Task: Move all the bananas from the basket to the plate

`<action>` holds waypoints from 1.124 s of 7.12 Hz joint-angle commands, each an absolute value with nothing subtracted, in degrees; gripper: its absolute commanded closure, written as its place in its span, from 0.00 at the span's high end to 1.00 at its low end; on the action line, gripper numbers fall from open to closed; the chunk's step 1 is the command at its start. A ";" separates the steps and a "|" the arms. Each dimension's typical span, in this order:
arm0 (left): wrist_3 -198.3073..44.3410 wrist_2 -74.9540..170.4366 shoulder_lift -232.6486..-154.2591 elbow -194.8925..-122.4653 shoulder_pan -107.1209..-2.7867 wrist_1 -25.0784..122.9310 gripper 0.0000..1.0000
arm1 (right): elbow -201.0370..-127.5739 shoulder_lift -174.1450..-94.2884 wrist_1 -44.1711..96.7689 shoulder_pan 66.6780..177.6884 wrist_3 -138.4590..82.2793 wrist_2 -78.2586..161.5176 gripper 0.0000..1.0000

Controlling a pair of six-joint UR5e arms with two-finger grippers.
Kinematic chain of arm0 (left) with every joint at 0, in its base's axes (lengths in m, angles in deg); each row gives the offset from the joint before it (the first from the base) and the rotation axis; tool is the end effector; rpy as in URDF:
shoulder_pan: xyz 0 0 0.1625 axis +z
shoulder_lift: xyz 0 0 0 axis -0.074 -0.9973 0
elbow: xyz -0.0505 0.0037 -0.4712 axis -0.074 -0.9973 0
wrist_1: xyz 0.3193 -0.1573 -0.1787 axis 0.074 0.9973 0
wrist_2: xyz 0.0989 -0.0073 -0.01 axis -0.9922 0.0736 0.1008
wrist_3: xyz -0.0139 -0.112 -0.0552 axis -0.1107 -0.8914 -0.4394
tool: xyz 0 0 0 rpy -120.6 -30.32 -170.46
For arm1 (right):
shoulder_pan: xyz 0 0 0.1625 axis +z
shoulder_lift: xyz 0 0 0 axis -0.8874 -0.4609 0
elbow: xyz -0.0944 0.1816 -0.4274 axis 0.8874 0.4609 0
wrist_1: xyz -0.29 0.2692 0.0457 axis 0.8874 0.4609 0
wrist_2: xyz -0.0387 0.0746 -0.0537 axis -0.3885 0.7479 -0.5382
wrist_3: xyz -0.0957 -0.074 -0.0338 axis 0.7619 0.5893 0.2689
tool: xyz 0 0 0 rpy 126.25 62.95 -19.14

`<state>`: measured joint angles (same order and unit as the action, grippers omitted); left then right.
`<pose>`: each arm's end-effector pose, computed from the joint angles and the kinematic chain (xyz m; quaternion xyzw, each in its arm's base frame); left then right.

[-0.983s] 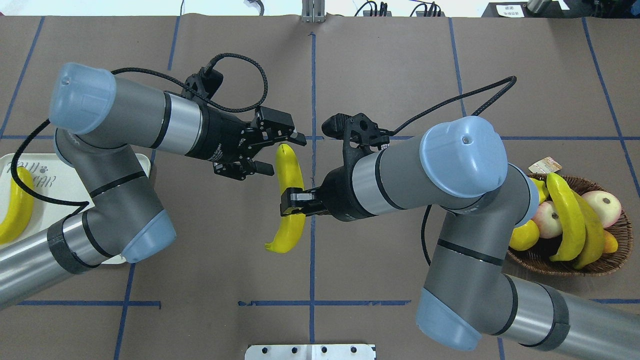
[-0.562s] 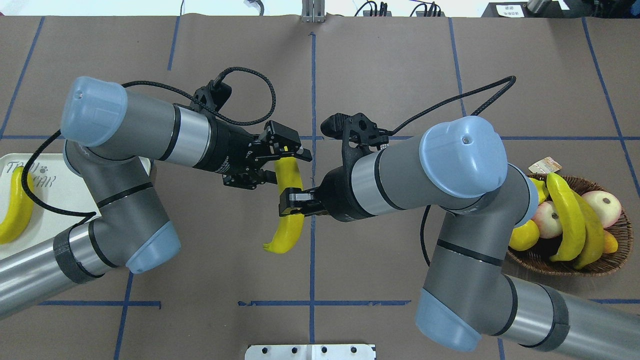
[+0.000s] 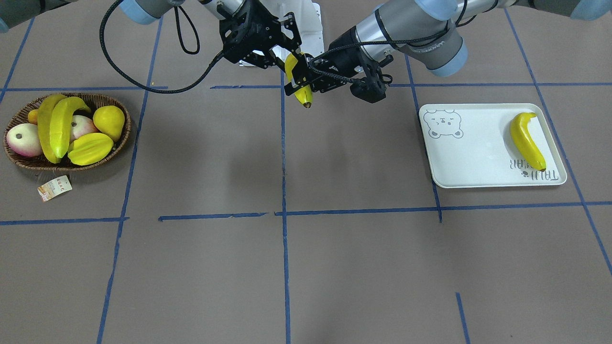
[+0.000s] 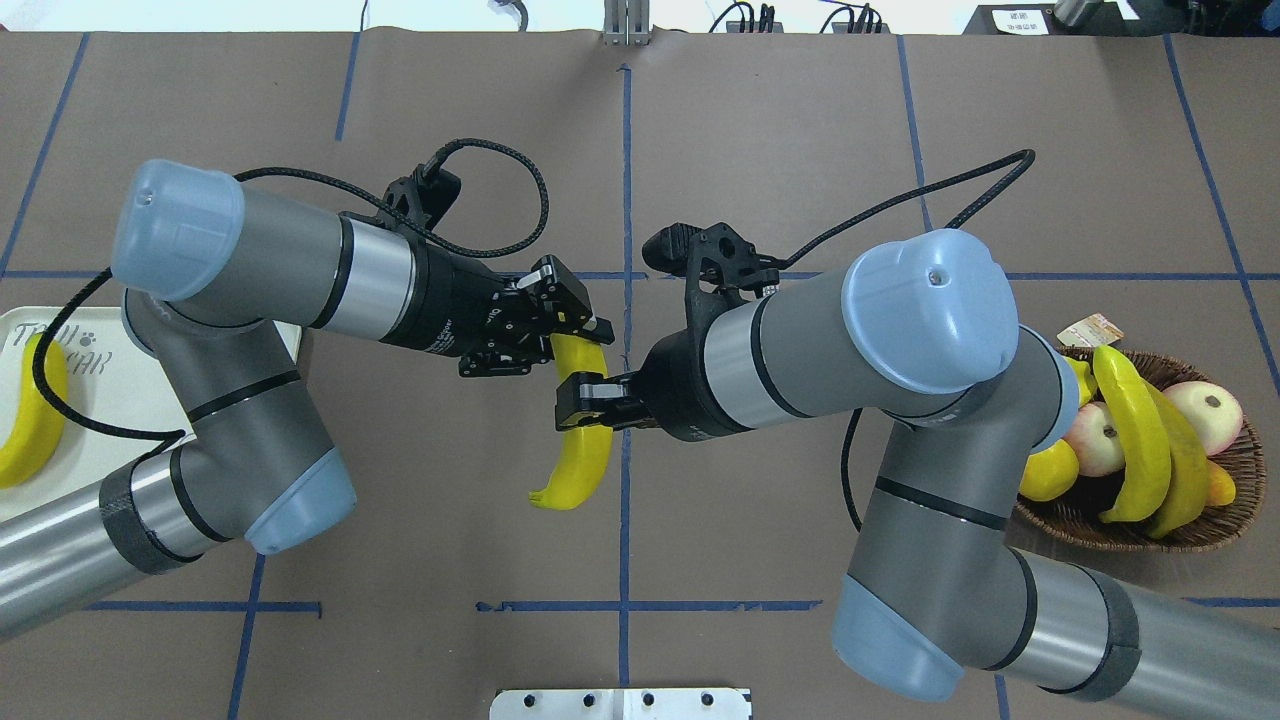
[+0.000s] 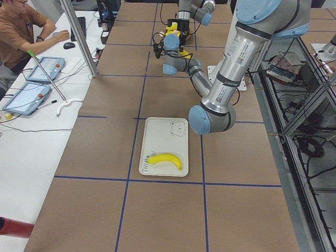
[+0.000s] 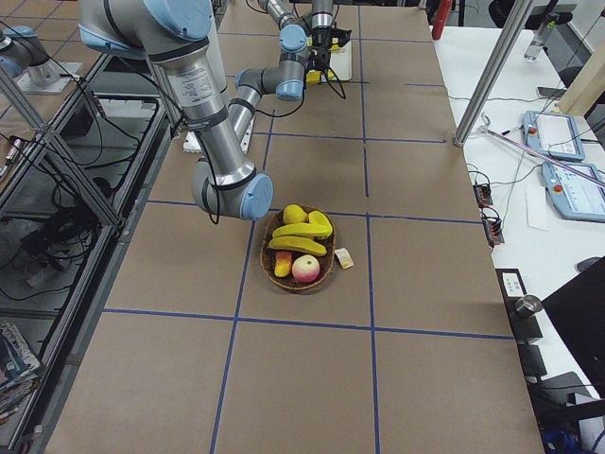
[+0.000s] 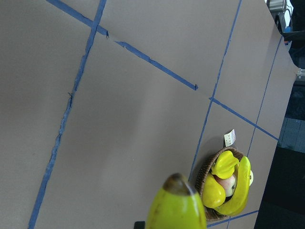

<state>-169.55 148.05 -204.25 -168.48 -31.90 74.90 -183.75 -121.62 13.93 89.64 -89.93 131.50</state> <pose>0.4635 -0.4215 0.2184 -0.0710 0.7213 -0.1182 0.6787 -0.4970 -0.3490 0.1730 0.0680 -0.6492 -0.0272 0.7571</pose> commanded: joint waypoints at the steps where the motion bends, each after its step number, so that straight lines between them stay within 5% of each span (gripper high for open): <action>1: -169.39 148.03 -204.01 -168.43 -31.97 74.77 0.00 | -185.12 -121.63 13.98 89.80 -90.69 131.55 1.00; 5: -162.85 150.30 -200.77 -168.68 -37.91 57.11 0.00 | -186.35 -124.07 14.85 91.64 -90.60 131.63 1.00; 8: -143.07 149.87 -182.20 -175.79 -42.41 48.40 0.00 | -189.96 -130.75 14.85 95.50 -89.90 131.55 1.00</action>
<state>-149.64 150.08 -190.81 -173.08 -40.61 50.18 -188.91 -128.56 14.84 93.98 -90.01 131.65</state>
